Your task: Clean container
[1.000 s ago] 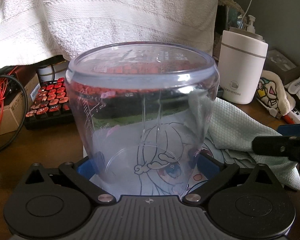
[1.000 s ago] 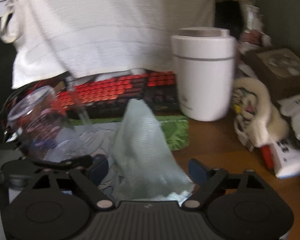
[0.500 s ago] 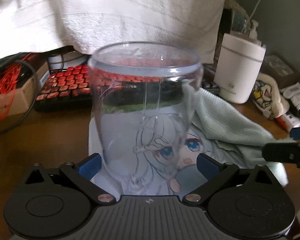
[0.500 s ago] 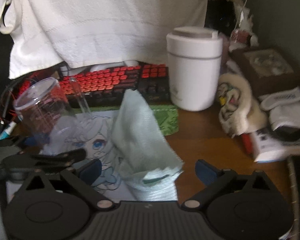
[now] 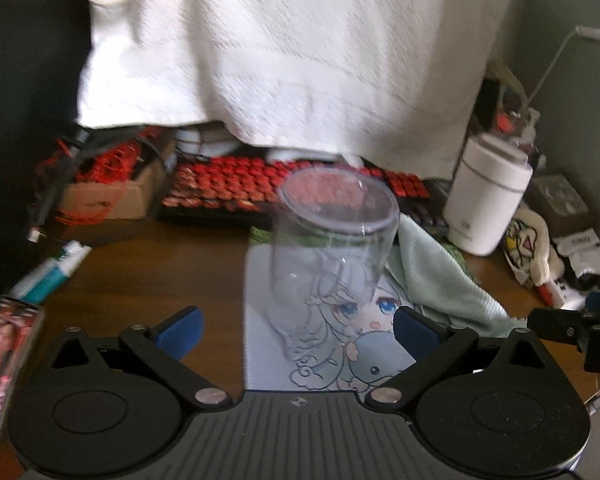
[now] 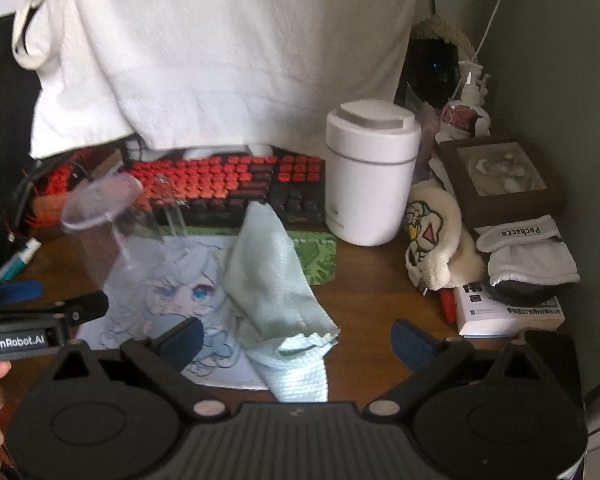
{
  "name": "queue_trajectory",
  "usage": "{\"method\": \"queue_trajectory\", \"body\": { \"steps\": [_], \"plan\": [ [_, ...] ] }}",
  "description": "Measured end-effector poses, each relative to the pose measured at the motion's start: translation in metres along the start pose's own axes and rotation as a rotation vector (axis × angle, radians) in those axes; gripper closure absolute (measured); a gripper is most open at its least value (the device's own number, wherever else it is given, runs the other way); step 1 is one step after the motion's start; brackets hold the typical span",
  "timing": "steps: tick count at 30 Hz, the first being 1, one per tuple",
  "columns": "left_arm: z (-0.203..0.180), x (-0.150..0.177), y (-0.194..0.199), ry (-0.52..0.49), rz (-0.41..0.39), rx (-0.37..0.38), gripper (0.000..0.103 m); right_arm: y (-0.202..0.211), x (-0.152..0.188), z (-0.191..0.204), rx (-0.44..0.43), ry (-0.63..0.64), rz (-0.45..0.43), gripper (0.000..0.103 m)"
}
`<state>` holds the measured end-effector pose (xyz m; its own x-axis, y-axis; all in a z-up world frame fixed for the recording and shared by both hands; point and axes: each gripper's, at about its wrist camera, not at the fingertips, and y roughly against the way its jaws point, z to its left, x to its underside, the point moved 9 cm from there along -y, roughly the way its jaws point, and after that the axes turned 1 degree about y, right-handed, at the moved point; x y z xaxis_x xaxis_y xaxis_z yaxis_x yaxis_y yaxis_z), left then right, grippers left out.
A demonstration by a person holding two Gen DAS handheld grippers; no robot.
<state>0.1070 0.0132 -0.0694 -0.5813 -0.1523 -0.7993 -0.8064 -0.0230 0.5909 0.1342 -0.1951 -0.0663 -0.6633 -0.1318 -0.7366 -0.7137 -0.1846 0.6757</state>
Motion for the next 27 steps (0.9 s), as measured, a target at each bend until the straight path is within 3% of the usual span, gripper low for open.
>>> {"method": "queue_trajectory", "body": {
  "steps": [11,27],
  "plan": [
    [0.001,-0.016,0.058,0.01,-0.078,-0.031,0.001,0.048,-0.011,0.01,-0.056,-0.038,-0.08,0.003],
    [-0.007,-0.02,0.089,-0.024,-0.133,-0.066,0.001,0.094,-0.019,0.022,-0.082,-0.019,-0.168,0.003]
  ]
}}
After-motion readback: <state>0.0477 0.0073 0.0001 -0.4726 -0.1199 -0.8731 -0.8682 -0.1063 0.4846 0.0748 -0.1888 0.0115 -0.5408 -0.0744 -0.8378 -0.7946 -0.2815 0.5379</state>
